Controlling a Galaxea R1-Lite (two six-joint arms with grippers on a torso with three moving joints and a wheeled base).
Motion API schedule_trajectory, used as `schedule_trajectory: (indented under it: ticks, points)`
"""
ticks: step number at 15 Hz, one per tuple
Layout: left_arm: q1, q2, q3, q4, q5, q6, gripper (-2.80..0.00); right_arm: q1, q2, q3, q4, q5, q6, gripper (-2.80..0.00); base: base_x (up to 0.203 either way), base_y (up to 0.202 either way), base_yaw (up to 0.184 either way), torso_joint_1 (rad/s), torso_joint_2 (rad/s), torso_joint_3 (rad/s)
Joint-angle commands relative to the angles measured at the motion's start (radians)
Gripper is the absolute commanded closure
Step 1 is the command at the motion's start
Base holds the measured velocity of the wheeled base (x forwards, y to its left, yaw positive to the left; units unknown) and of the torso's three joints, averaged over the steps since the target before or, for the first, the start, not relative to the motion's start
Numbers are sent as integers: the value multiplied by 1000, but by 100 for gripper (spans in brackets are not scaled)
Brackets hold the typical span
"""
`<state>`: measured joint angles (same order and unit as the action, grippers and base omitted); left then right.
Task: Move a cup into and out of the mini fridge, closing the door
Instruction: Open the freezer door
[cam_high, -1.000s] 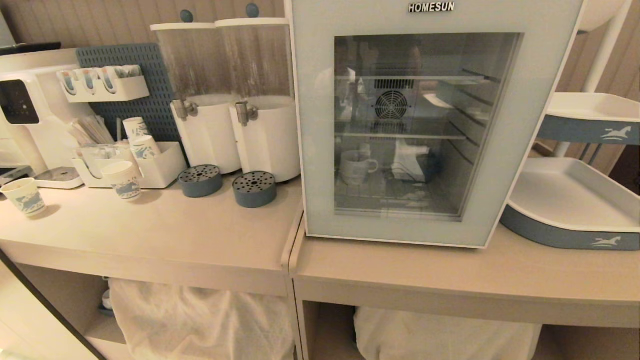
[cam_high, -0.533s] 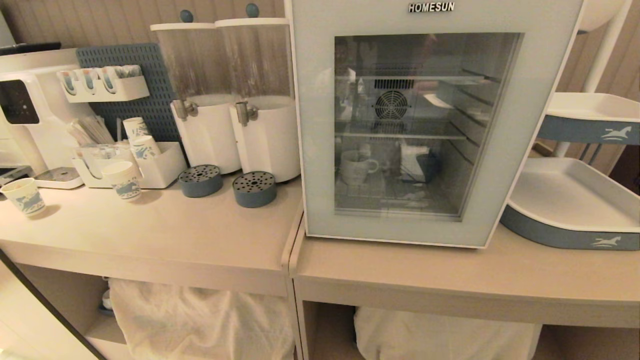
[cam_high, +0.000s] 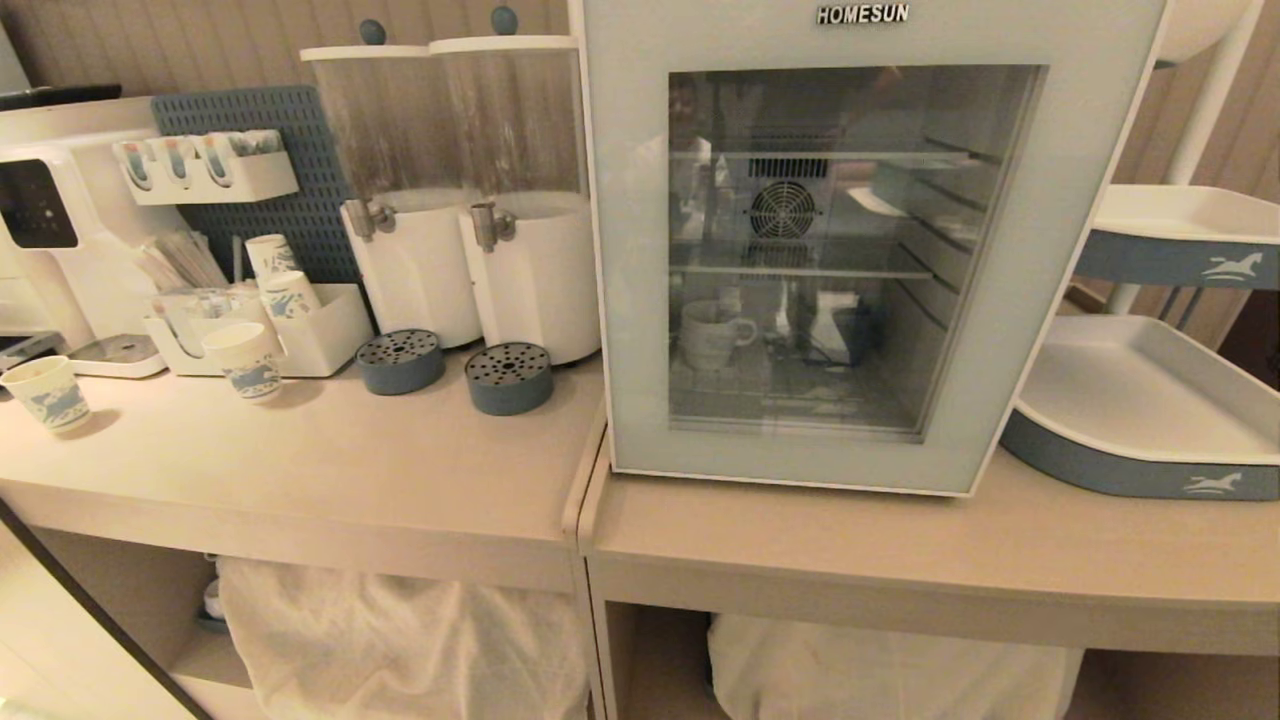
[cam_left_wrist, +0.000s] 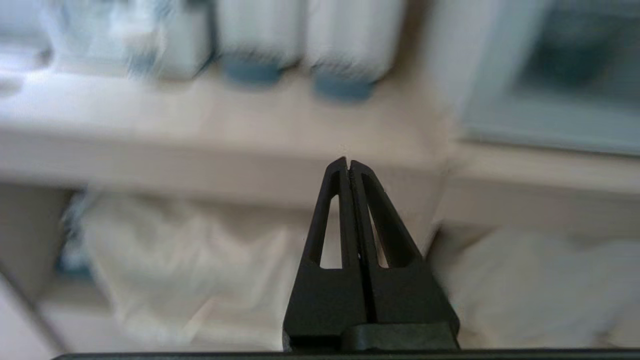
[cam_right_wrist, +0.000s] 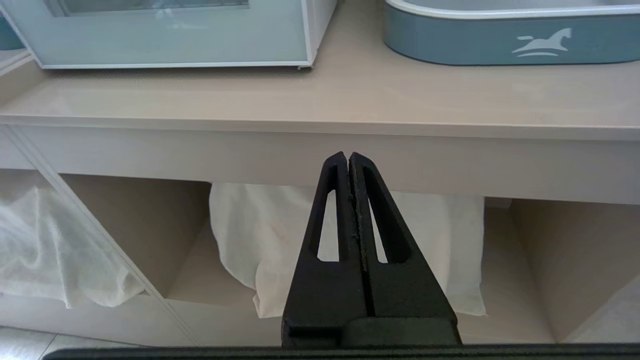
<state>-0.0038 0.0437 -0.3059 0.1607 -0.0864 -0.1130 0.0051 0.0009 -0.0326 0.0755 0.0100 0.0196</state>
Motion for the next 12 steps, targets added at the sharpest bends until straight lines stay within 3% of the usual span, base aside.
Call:
schedule_trajectory:
  ticks: [1,2,5,6,12]
  points:
    - [-7,123,-188,112,-53,-12,0,1,1,0,1,1,0,0,0,0,0,0,0,0]
    - [-29,206,-275,169,-87,-30,0,1,1,0,1,1,0,0,0,0,0,0,0,0]
    - [-239,387,-445,270,-130,-103,0,1,1,0,1,1,0,0,0,0,0,0,0,0]
    - [-278,436,-473,280,-129,-124,0,1,1,0,1,1,0,0,0,0,0,0,0,0]
    - [-309,751,-619,205,-139,-143,0,1,1,0,1,1,0,0,0,0,0,0,0,0]
